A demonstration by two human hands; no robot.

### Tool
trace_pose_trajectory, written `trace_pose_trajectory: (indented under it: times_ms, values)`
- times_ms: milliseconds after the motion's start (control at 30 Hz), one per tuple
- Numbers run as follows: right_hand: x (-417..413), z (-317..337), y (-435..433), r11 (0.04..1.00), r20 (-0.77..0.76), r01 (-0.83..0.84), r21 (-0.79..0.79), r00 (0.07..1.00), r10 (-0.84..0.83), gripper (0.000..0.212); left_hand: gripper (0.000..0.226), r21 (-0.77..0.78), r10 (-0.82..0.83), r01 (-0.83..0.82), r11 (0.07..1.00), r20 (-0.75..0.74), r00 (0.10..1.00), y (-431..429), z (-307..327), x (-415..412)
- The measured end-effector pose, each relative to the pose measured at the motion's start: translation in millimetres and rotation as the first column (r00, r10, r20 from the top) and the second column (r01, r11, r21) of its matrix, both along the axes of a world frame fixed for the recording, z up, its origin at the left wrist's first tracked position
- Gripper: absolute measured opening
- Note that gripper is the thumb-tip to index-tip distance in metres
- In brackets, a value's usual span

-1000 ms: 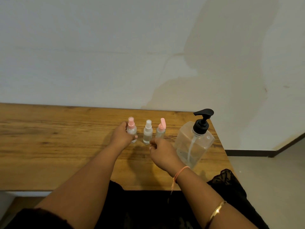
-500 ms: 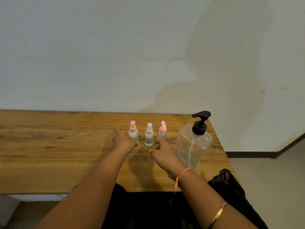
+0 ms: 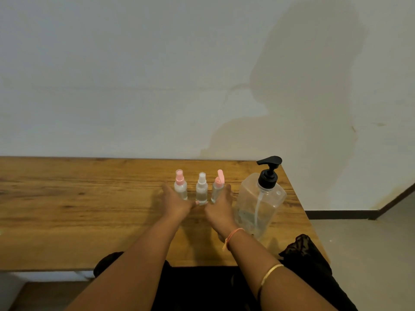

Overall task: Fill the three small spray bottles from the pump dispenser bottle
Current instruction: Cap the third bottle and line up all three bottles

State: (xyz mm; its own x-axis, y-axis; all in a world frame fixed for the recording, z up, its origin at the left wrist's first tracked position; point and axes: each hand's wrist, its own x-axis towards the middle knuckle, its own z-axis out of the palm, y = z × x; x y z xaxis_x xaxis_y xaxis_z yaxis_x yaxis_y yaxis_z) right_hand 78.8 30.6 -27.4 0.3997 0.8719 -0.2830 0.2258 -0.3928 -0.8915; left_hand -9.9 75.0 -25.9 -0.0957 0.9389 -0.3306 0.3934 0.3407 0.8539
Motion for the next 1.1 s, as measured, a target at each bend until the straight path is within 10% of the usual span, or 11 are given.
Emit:
trace_pose_trajectory:
  times_ms: [333,1100]
  values:
    - [0,-16,23,0.996,0.002,0.051,0.067,0.999,-0.051,0.069,0.065,0.085,-0.066,0.067,0.994,-0.010,0.998,10,-16,7]
    - [-1,-22,25,0.985,0.150,0.065,0.160,0.985,-0.089,0.048,0.057,0.193,-0.107,0.148,0.970,-0.207,0.973,13,-20,2]
